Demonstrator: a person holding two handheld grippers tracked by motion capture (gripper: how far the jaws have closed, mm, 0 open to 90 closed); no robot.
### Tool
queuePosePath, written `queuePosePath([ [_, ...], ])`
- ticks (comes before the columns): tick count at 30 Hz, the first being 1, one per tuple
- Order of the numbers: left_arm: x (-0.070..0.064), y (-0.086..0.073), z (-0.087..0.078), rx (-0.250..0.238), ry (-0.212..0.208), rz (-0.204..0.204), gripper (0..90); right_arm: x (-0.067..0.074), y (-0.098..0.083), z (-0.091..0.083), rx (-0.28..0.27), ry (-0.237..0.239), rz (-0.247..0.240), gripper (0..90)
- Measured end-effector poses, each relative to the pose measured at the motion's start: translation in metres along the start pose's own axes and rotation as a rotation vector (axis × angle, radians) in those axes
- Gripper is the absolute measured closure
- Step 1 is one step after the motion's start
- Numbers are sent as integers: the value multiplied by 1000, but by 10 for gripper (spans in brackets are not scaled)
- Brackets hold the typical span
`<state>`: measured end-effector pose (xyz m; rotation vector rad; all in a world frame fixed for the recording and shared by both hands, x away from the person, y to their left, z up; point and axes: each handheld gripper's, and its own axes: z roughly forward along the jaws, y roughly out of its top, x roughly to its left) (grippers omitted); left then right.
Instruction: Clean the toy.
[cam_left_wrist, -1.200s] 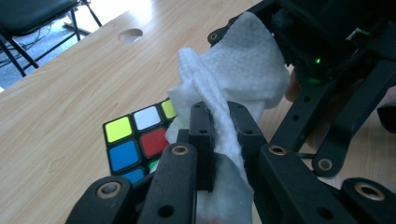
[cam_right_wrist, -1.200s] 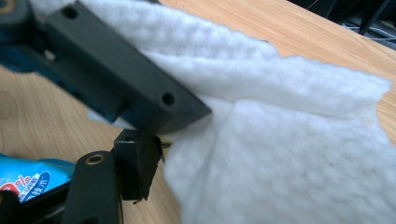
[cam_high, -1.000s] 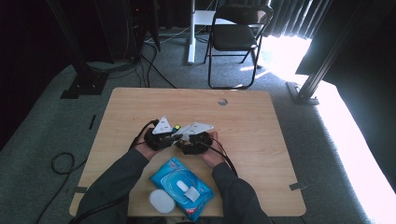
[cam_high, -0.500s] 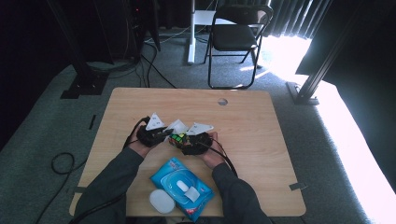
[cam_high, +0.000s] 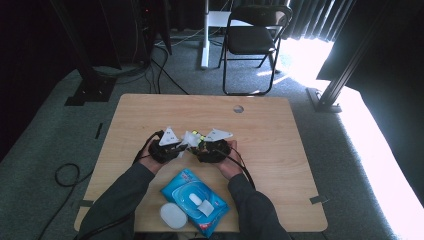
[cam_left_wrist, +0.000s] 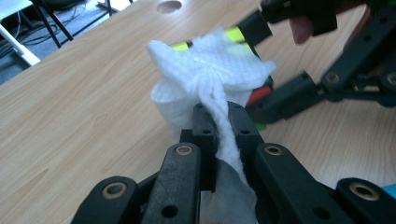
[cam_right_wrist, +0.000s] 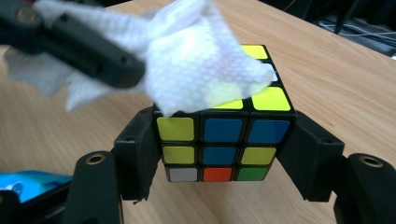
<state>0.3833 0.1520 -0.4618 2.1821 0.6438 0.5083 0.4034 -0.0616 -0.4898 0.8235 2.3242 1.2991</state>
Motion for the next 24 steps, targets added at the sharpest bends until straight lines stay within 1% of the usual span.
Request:
queuePosePath([
  [3,-1,-1,2,7,-4,-2,844,-2,0,-1,-12,1,20,346],
  [5,-3,-2,5,19,-7,4,845,-3,0,-2,-22,9,35,346],
  [6,-3,-2,5,19,-7,4,845,-3,0,-2,-22,9,35,346],
  [7,-6,-2,11,41,-5,20,845,-4,1,-3,-26,11,42,346],
  [8,-8,-2,14,51,-6,27,845,-5,1,-4,-35,17,60,346],
  [11,-10,-2,20,64,-18,31,845,-7,2,-5,-39,13,68,346],
  [14,-12,-3,25,93,-27,46,845,-11,1,-8,-57,24,94,346],
  [16,-13,-5,29,105,-28,47,845,-13,2,-11,-75,29,114,346],
  [17,-13,-5,31,107,-26,45,844,-14,3,-12,-82,32,116,346],
  [20,-14,-5,31,103,-21,41,844,-14,3,-12,-77,30,99,345],
  [23,-15,-4,29,101,-19,48,844,-13,2,-12,-68,30,93,346],
  [24,-14,-3,27,93,-18,44,844,-13,2,-12,-65,28,88,345],
])
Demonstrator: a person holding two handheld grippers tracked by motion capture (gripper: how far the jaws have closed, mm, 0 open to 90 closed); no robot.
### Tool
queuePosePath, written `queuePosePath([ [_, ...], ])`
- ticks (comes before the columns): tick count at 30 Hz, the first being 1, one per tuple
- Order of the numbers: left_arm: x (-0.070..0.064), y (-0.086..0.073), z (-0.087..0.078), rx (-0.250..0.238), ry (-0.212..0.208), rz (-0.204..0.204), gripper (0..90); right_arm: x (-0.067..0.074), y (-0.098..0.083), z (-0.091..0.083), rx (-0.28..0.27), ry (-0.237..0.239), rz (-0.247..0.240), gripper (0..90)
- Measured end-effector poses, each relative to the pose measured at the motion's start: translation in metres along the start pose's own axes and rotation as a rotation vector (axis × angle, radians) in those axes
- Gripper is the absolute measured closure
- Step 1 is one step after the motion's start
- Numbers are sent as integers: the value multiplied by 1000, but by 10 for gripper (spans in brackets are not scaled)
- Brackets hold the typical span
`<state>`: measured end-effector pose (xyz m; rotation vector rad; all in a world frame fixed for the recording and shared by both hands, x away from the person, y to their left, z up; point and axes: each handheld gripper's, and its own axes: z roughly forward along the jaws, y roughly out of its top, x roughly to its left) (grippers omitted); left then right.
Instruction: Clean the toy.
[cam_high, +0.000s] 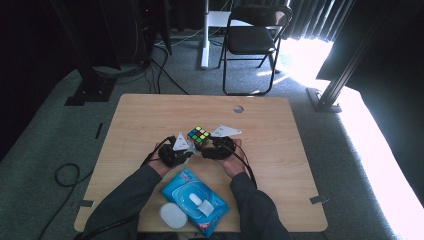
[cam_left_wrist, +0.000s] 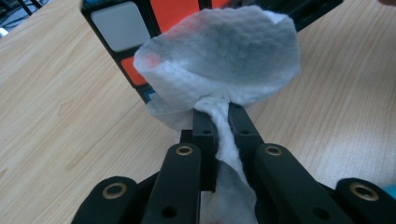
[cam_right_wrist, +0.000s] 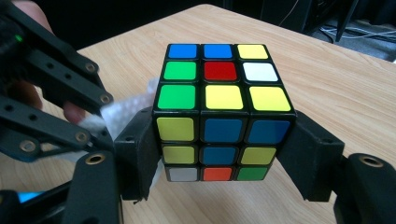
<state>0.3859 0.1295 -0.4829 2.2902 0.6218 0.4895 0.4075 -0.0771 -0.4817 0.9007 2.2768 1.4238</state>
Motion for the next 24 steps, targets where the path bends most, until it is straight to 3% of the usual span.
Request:
queuePosePath([
  [3,3,4,-6,-26,3,-6,845,2,-2,2,21,-13,-28,345],
  [9,6,8,-15,-53,12,-10,845,3,-5,5,39,-9,-34,345],
  [24,6,7,-14,-59,9,-19,842,3,-5,5,45,-16,-35,345],
])
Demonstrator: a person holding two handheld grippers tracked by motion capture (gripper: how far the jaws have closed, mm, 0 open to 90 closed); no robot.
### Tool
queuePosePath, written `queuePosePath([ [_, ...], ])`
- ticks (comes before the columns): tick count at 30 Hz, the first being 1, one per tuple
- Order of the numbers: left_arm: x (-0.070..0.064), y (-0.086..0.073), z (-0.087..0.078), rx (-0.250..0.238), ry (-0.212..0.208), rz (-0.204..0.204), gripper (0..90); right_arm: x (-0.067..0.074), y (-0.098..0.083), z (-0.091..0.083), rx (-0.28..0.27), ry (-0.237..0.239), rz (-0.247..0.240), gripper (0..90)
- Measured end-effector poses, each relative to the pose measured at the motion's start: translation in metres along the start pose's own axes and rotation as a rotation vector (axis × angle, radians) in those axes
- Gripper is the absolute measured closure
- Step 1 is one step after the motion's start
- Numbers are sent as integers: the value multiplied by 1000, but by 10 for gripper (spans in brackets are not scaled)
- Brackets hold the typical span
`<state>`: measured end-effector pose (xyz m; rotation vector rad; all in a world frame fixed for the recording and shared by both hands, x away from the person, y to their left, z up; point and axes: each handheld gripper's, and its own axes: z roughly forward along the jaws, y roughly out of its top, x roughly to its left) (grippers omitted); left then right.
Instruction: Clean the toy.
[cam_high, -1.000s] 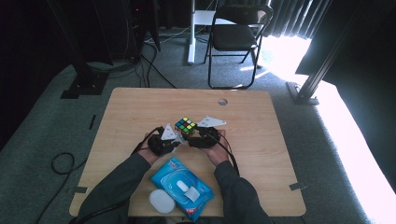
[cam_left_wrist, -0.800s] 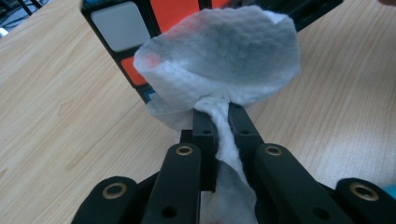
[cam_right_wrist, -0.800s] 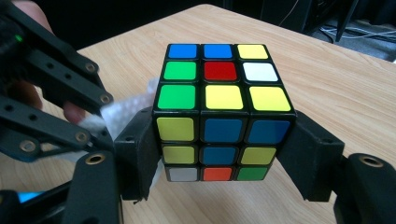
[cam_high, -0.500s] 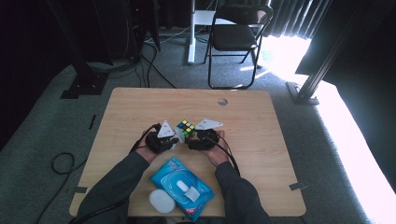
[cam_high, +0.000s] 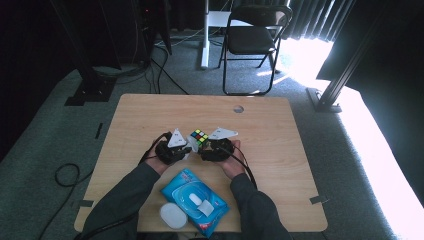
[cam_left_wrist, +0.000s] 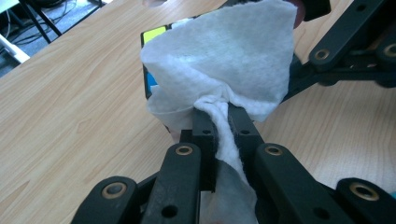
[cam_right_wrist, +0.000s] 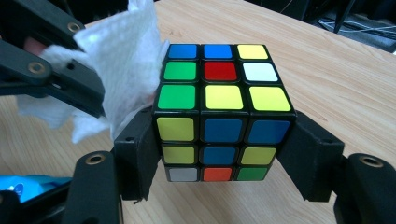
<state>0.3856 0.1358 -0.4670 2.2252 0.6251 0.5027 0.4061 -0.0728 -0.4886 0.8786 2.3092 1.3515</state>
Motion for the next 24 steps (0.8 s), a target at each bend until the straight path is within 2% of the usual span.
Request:
queuePosePath([
  [6,0,-6,9,32,-14,-11,842,0,4,-1,-34,-2,29,345],
  [15,-6,-6,13,21,-41,-18,841,1,11,2,-50,-28,44,345],
  [20,-13,-3,15,12,-75,4,837,1,13,1,-59,-31,49,345],
  [21,-13,-3,15,12,-75,4,835,1,13,1,-59,-31,49,345],
  [22,-15,-2,17,24,-65,23,835,1,14,1,-62,-25,47,345],
  [24,-14,-4,18,23,-72,18,835,2,15,0,-59,-25,38,345],
])
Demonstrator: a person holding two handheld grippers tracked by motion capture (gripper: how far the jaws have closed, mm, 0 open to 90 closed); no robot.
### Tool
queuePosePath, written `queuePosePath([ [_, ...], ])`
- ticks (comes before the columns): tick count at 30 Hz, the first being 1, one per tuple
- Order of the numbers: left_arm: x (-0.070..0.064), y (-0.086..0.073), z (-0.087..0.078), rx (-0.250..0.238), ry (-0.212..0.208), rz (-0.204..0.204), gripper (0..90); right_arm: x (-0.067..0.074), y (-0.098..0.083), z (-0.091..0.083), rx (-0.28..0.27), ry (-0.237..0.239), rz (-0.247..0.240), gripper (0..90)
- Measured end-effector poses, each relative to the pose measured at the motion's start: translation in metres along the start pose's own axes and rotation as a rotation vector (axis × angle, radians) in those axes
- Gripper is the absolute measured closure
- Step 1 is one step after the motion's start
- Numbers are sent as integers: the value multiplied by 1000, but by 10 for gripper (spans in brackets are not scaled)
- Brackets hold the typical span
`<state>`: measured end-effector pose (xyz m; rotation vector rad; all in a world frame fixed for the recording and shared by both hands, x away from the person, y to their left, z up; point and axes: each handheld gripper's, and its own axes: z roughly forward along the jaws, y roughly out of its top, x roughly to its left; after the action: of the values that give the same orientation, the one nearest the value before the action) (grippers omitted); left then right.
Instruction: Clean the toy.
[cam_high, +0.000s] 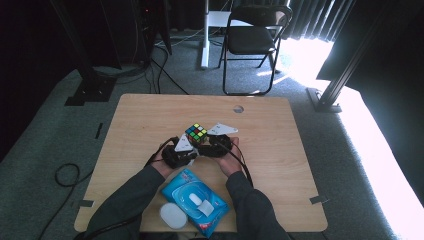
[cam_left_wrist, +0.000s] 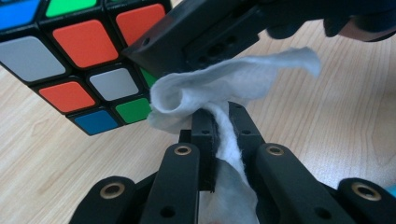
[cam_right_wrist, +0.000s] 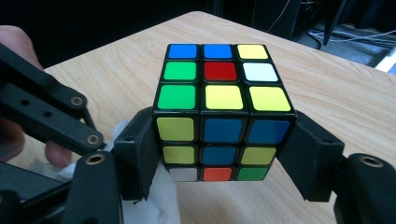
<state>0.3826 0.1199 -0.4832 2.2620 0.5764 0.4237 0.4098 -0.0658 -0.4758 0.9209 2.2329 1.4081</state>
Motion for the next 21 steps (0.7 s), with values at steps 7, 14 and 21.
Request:
queuePosePath([
  [7,7,-4,-1,4,22,-24,836,-1,2,-5,-12,10,8,345],
  [14,19,-9,-5,-11,51,-75,835,0,2,-10,-20,17,3,345],
  [21,31,-13,-9,-19,94,-120,832,-4,-1,-17,-26,27,12,345],
])
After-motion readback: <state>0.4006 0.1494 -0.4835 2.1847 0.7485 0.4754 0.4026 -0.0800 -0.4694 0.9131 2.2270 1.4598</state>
